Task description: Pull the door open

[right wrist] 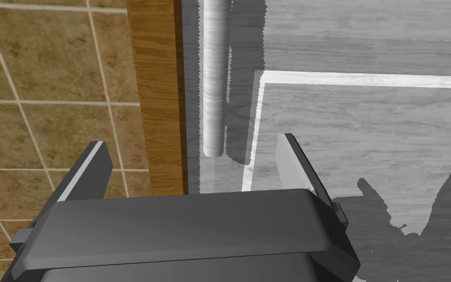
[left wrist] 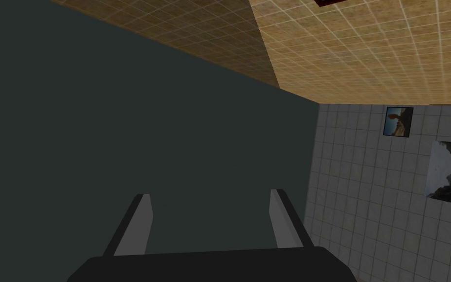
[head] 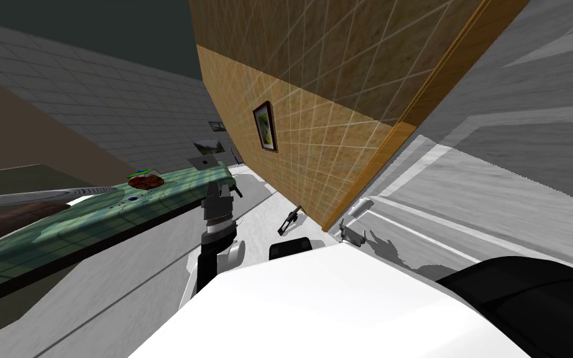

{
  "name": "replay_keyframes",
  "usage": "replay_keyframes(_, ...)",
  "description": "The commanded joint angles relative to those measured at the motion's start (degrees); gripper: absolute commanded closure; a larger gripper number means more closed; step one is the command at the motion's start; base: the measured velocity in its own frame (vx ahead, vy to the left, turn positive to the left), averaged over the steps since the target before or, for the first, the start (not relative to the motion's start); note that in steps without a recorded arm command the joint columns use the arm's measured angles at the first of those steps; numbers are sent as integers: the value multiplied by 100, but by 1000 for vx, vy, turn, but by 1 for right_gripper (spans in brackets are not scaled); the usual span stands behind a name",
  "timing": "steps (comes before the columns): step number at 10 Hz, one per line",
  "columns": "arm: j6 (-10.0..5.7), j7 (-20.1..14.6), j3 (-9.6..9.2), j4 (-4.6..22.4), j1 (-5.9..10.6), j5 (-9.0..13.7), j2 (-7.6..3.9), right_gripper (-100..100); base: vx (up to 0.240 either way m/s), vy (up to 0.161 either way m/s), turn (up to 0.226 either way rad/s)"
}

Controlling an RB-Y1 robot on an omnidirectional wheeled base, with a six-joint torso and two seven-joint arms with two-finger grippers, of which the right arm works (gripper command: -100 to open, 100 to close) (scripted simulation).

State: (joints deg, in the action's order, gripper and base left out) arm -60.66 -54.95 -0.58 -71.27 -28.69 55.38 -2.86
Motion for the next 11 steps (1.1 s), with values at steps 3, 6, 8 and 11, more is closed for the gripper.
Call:
replay_keyframes(3,-118,-297,1,259,-22,301,71,-100,59,-166,135)
replay_keyframes(6,-69,-455,46,436,60,277,-101,-100,-32,60,53)
replay_keyframes(8,-41,-663,87,672,146,285,-263,-100,-70,154,29)
replay_keyframes(11,1,-968,148,1020,272,297,-500,-100,-39,108,22)
